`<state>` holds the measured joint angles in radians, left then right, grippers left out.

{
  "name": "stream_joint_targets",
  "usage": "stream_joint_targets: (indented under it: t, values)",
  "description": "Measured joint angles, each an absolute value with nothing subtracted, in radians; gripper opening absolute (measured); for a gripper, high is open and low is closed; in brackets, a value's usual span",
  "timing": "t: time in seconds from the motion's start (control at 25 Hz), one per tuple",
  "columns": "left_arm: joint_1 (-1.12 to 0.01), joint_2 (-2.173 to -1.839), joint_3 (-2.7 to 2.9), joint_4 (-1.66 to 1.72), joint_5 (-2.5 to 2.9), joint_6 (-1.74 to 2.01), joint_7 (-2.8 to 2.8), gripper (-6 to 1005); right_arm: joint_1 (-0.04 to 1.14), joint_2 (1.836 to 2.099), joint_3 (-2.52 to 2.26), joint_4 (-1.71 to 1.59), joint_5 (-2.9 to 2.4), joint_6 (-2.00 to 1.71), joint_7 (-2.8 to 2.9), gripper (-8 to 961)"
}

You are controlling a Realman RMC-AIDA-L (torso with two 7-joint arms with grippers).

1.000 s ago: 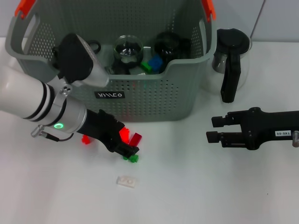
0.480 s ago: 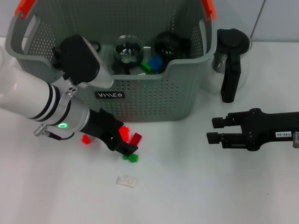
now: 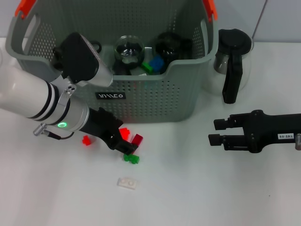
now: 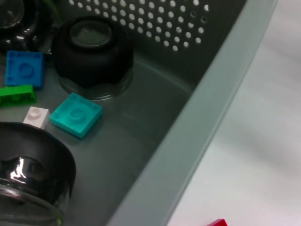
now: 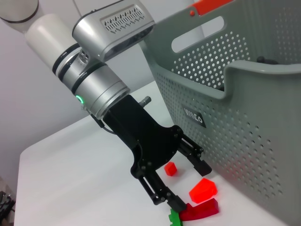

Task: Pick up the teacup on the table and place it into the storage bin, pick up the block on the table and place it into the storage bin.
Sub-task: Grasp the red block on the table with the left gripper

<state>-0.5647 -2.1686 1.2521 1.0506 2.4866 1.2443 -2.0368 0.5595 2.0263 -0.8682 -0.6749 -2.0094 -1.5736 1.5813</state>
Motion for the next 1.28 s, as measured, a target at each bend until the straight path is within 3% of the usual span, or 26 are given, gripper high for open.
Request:
stream_joint_targets:
  t: [1.28]
  values:
    - [-0.566,-2.17,1.285,1.05,2.453,1.417,-2.044,816,0.552,2.026,-0.869,-0.675,-2.009,-1.574,1.578,584]
